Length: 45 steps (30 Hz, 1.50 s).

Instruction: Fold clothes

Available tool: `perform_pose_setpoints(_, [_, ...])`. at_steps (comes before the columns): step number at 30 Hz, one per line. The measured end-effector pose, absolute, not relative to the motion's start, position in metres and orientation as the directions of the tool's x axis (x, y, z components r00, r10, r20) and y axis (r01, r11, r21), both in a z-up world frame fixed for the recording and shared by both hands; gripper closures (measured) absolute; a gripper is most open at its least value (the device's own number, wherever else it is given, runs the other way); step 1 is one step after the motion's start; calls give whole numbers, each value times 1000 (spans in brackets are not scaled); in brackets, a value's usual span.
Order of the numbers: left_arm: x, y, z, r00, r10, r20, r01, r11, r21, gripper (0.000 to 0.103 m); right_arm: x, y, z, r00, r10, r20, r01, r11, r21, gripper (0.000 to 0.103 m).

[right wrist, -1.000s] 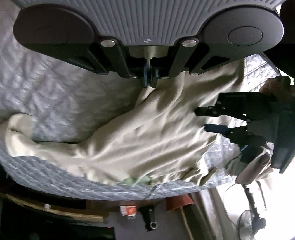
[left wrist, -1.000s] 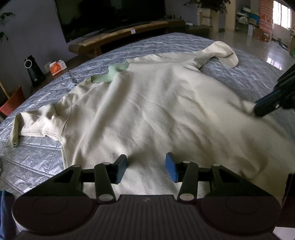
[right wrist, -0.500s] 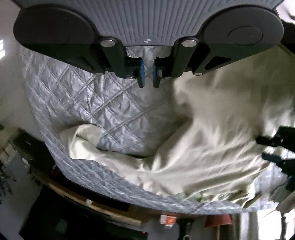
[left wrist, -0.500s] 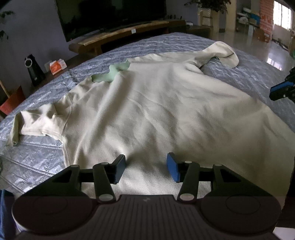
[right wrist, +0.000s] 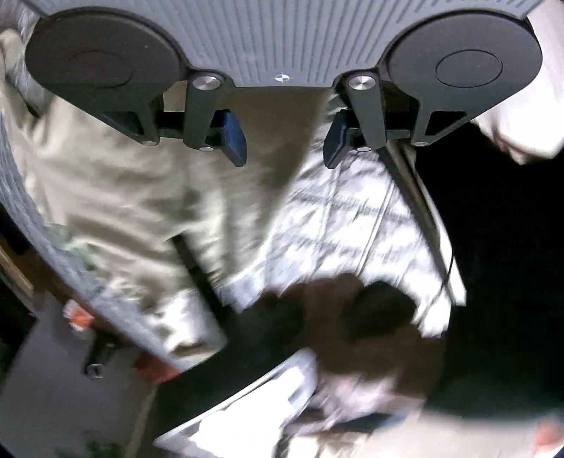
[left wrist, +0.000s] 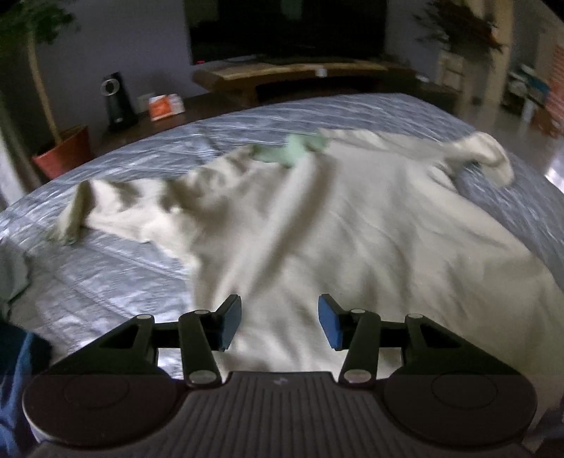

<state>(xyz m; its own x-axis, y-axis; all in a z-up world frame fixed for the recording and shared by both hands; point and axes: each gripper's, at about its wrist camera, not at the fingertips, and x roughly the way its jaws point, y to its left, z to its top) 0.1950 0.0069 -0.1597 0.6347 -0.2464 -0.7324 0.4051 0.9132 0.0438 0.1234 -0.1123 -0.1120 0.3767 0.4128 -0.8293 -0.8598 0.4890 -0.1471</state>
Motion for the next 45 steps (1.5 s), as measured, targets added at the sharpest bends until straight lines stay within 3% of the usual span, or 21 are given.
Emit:
perform_pose_setpoints(1, [196,11,-159,641,-235,-731,382,923,38,58,124,-109,-119,368,402,-838,-866,477,-151,53])
perform_pose_setpoints(3, [199,19,-159,649,-218,-729,342,939,24,58,128,-106,-126,369,386,-845,-861,485,-154,65])
perform_pose_setpoints(4, [200,23,-158,653,-209,-728,321,947,16,58,135,-110,-125,383,380,-842,-837,529,-142,82])
perform_pose_setpoints(8, [202,34,-155,669,-174,-723,255,967,3,58,173,-136,-119,479,312,-820,-677,726,-119,93])
perform_pose_setpoints(13, [202,45,-153,683,-140,-717,191,982,-10,58,212,-177,-119,595,153,-789,-456,873,-175,93])
perform_pose_setpoints(18, [199,48,-152,688,-125,-715,160,987,-18,58,169,-147,-123,499,284,-818,-681,712,-168,84])
perform_pose_setpoints(20, [197,50,-150,690,-128,-713,161,987,-21,58,152,-134,-125,451,328,-830,-758,632,-162,69])
perform_pose_setpoints(23, [193,47,-151,693,-144,-706,182,983,-21,58,128,-117,-127,376,381,-845,-849,508,-148,58])
perform_pose_setpoints(27, [195,49,-150,689,-165,-706,189,981,-45,58,156,-137,-127,412,361,-836,-768,631,-106,62])
perform_pose_setpoints(28, [195,51,-150,687,-171,-706,190,980,-54,58,163,-142,-127,421,355,-835,-745,660,-95,83])
perform_pose_setpoints(29, [195,52,-149,686,-177,-706,190,980,-61,58,170,-147,-127,429,349,-833,-721,687,-84,95])
perform_pose_setpoints(35, [200,52,-149,690,-178,-702,183,981,-68,58,213,-177,-128,475,306,-825,-557,830,-13,95])
perform_pose_setpoints(40, [205,49,-150,688,-182,-703,183,980,-74,58,248,-202,-129,505,265,-822,-397,916,52,85])
perform_pose_setpoints(45, [205,49,-150,688,-183,-702,186,980,-74,58,265,-249,-141,516,312,-798,-216,949,231,79])
